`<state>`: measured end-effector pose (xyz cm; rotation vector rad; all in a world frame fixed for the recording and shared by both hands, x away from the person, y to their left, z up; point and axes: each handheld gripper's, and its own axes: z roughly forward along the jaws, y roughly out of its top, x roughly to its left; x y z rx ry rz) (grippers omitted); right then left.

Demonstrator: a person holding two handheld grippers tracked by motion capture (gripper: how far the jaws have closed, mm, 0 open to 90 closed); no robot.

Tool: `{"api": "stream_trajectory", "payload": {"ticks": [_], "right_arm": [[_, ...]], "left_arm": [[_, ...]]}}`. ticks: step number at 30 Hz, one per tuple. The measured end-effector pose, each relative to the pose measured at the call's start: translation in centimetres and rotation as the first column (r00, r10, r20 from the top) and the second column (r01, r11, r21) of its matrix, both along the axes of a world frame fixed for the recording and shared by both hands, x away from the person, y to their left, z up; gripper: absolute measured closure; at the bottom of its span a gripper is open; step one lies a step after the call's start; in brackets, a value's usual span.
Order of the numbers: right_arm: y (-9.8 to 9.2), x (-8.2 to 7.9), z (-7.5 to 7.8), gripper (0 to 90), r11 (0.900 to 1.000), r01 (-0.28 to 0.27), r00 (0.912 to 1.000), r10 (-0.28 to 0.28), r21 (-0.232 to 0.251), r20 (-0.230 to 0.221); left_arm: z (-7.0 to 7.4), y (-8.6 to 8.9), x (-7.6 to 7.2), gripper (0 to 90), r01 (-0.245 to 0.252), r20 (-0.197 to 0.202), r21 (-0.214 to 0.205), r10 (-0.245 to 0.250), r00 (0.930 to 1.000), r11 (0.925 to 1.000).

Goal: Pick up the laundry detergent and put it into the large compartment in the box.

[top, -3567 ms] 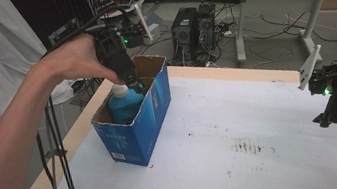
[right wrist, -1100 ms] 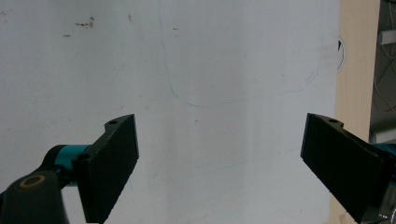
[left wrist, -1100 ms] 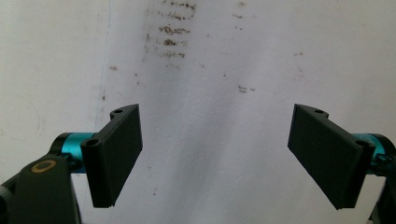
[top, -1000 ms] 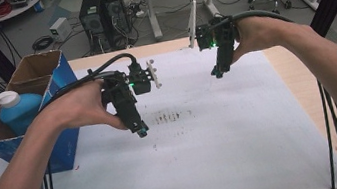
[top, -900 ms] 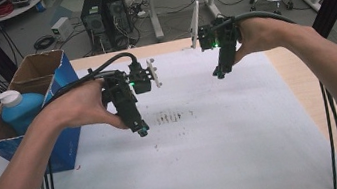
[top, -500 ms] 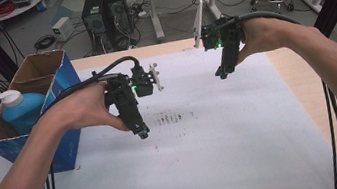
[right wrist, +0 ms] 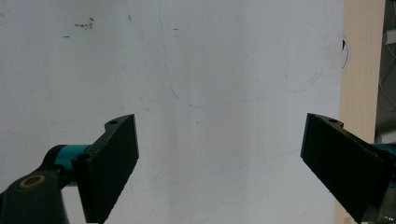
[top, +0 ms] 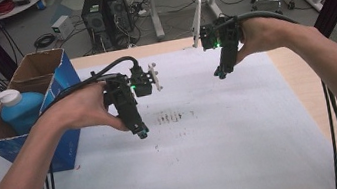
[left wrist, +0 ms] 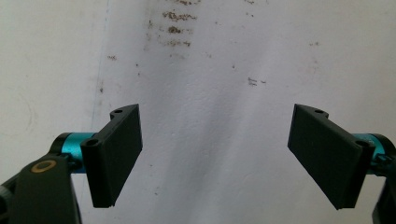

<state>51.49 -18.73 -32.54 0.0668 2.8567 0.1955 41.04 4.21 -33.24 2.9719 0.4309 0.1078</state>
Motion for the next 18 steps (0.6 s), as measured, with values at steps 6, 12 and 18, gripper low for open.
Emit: {"api": "stream_trajectory", "payload": {"ticks": [6,12,18], "right_arm": [[0.06,0.04,-0.02,10.5,1.0000,0.001,1.0000,-0.001,0.002,-0.003],[0.14,0.06,-0.10,10.5,1.0000,0.001,1.0000,-0.001,0.003,-0.008],[0.18,0.02,-0.07,10.5,1.0000,0.000,1.0000,0.000,0.003,-0.007]], "left_arm": [[-0.14,-0.07,-0.03,17.9,-0.001,-0.004,-0.002,0.001,1.0000,1.0000],[-0.16,-0.08,-0.09,17.9,0.003,-0.005,0.002,-0.003,1.0000,1.0000],[-0.14,0.01,-0.13,17.9,0.004,-0.003,0.004,-0.004,1.0000,1.0000]]}}
